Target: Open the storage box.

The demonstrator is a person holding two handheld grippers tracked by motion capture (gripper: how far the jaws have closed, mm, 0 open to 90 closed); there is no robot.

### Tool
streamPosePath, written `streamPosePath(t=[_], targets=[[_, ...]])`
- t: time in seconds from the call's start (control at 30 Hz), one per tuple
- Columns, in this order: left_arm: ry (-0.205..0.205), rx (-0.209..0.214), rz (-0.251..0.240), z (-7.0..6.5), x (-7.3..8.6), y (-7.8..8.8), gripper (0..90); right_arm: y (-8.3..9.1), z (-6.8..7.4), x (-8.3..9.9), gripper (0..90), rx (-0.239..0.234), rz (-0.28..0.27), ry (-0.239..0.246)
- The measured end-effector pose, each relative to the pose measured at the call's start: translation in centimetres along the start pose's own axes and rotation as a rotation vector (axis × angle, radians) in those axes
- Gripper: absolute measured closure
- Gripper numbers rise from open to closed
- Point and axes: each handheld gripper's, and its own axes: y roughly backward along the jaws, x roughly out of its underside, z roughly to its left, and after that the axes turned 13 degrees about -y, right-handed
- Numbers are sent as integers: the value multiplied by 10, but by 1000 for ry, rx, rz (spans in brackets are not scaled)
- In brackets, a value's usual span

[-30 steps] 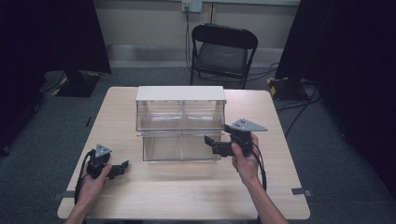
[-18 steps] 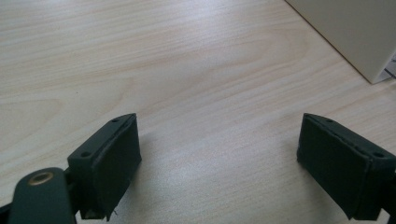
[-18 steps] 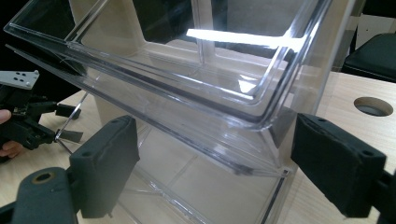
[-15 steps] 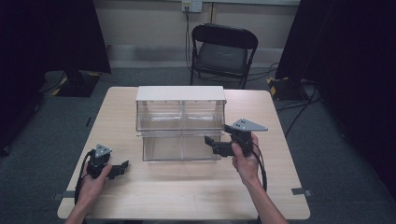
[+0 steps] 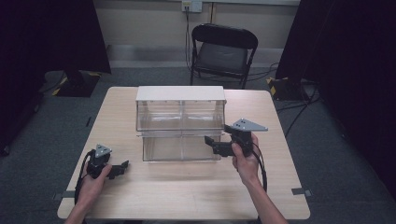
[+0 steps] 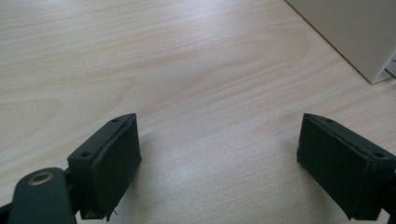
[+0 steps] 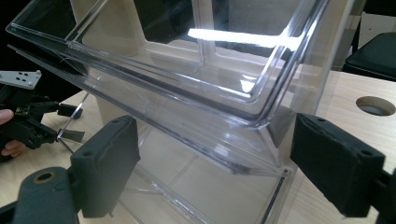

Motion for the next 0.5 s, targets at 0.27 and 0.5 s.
streamPosePath(t=[0.27, 0.5], targets=[[0, 0, 0, 0, 0, 0, 128, 0, 0, 0, 149, 0, 0, -3], [0, -1, 0, 0, 0, 0, 128, 0, 0, 0, 159, 1, 0, -4]])
